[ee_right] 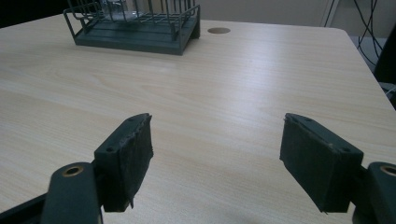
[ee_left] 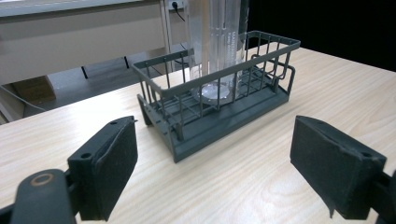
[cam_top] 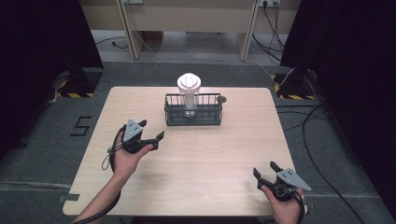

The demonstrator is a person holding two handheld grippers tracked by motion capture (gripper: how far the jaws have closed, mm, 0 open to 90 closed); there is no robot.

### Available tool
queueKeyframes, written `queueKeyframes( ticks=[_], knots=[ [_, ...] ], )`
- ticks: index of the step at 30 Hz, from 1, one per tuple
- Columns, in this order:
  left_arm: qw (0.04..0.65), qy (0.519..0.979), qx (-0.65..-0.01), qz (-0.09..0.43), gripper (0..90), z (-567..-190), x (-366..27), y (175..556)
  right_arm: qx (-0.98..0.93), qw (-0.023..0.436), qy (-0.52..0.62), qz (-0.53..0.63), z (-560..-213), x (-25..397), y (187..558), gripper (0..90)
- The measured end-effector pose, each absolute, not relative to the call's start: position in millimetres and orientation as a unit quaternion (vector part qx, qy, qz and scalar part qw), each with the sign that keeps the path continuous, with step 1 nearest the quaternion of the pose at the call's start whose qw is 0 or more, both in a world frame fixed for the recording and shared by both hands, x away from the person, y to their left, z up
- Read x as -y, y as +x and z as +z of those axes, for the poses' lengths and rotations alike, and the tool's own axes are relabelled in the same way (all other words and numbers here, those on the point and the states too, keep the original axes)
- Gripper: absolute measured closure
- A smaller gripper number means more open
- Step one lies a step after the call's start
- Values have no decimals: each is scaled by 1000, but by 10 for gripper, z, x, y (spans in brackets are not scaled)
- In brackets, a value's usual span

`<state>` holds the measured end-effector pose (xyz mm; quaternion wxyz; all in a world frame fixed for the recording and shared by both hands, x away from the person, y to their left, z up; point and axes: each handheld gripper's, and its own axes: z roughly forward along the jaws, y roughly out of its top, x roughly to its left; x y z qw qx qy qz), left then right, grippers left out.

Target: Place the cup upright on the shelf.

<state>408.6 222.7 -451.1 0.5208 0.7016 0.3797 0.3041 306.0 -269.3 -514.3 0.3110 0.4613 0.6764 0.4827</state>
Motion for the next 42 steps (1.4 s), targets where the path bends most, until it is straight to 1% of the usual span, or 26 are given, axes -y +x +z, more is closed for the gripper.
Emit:
queueKeyframes(
  ticks=[17,42],
  knots=[
    [514,691,-397,317,146,-4640,-2575,3751,-676,312,461,482,-5144,2695,3059,258],
    [503,670,-435,331,147,-4761,-3013,3389,-677,313,461,481,-5144,2690,3060,258]
  ],
)
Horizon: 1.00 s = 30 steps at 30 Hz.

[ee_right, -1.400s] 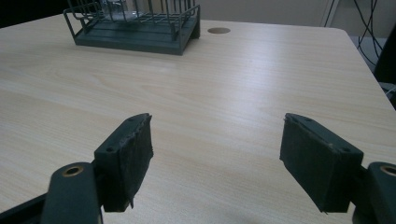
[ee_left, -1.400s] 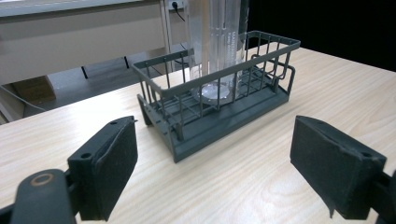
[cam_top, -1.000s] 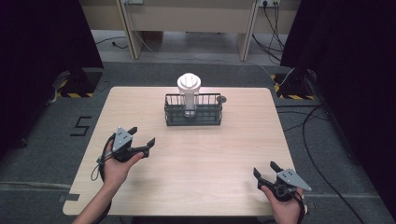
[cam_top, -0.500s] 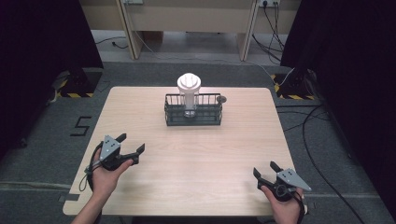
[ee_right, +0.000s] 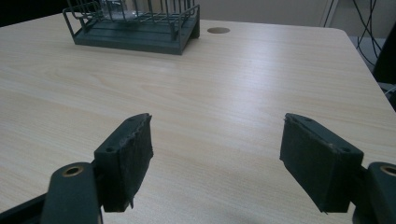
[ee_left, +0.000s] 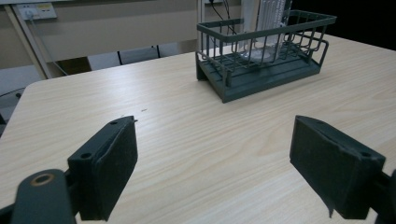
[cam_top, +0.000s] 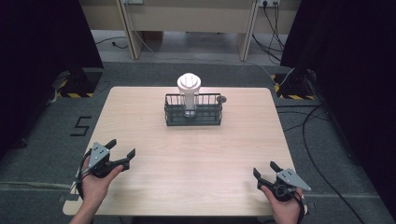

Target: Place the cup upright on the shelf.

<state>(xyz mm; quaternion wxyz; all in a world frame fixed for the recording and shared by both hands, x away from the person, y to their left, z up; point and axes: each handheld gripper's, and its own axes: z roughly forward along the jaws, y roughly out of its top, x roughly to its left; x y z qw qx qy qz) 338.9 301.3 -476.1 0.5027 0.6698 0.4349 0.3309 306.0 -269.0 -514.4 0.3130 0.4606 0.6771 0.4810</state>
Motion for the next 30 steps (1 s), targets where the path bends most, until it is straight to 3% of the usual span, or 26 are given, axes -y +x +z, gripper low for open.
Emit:
queueKeyframes(
  ticks=[30],
  knots=[
    [473,642,-498,340,147,-5076,-3410,3190,-677,312,461,482,-5144,2688,3057,258]
  ],
)
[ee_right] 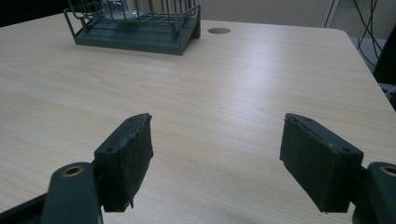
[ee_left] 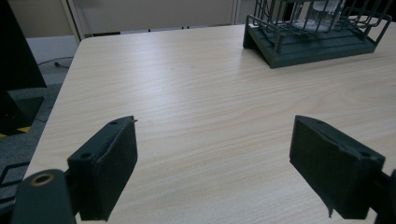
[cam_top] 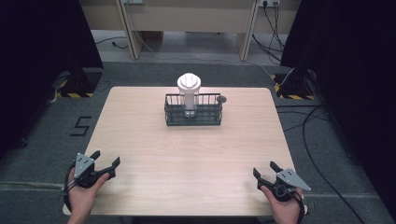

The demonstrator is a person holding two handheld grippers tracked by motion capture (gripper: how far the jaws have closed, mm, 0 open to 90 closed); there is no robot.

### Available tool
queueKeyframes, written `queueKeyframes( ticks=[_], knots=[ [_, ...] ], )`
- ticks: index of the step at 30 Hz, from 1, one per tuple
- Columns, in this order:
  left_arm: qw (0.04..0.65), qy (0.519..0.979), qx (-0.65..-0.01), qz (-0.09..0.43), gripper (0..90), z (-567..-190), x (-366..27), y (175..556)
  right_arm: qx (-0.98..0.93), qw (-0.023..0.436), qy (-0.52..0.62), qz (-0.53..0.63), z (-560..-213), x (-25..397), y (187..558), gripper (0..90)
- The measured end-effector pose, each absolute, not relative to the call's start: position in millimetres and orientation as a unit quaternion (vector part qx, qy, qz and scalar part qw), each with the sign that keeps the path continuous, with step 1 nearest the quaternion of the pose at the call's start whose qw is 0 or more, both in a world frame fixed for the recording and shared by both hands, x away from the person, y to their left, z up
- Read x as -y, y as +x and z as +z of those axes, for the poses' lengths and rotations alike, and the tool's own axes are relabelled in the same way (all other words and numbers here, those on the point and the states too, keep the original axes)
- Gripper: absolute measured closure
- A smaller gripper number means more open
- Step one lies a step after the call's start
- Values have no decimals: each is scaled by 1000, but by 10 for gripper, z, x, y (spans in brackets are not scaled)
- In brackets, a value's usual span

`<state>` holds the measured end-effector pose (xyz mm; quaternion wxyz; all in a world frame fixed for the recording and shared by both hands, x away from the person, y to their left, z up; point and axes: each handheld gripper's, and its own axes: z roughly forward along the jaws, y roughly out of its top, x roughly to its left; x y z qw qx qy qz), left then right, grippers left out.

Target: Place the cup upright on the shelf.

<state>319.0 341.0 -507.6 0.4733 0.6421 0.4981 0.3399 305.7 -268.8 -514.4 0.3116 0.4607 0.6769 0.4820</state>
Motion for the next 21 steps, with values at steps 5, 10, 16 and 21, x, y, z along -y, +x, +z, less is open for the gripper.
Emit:
queueKeyframes(
  ticks=[5,10,16,21],
  knots=[
    [475,636,-502,345,147,-5097,-3410,3170,-678,312,460,482,-5144,2692,3062,259],
    [476,640,-501,337,148,-5139,-3368,3146,-678,310,459,482,-5144,2694,3067,258],
    [477,641,-497,338,149,-5138,-3347,3125,-679,312,458,481,-5144,2689,3064,256],
    [477,643,-496,336,149,-5144,-3327,3144,-677,313,461,481,-5144,2691,3062,255]
  ],
)
